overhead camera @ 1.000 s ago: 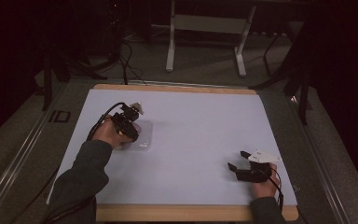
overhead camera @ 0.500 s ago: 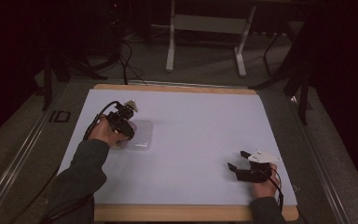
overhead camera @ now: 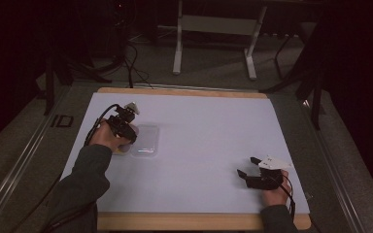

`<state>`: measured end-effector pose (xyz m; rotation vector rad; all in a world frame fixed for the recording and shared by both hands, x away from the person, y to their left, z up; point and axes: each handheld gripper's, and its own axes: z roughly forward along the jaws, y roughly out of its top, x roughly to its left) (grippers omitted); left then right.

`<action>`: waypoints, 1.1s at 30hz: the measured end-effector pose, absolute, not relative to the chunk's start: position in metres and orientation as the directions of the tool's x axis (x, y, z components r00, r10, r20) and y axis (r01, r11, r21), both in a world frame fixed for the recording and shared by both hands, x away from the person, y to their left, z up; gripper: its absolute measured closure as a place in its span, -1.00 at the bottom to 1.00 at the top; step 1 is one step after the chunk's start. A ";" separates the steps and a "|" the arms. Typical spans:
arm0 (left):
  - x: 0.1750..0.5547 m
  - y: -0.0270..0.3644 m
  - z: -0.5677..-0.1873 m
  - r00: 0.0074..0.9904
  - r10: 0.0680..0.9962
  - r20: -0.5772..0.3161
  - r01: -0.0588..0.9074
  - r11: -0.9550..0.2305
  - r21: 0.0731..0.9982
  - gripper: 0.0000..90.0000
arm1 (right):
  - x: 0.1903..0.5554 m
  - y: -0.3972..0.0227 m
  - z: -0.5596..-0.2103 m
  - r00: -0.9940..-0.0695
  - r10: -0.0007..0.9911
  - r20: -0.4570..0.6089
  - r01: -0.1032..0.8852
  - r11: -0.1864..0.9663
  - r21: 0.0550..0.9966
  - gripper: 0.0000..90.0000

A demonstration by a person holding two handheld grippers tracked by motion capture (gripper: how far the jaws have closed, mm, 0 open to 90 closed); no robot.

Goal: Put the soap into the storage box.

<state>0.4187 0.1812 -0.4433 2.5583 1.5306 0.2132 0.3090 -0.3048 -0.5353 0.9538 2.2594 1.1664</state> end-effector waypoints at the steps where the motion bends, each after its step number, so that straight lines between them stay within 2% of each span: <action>1: 0.419 0.182 -0.443 0.463 0.885 0.045 0.863 -0.462 0.205 0.11 | 0.309 -0.305 -0.535 -0.675 0.736 -0.055 0.382 0.412 0.828 -0.47; 33: 0.430 0.198 -0.448 0.358 0.933 0.039 0.905 -0.357 0.232 0.11 | 0.309 -0.305 -0.535 -0.674 0.737 -0.053 0.382 0.410 0.828 -0.47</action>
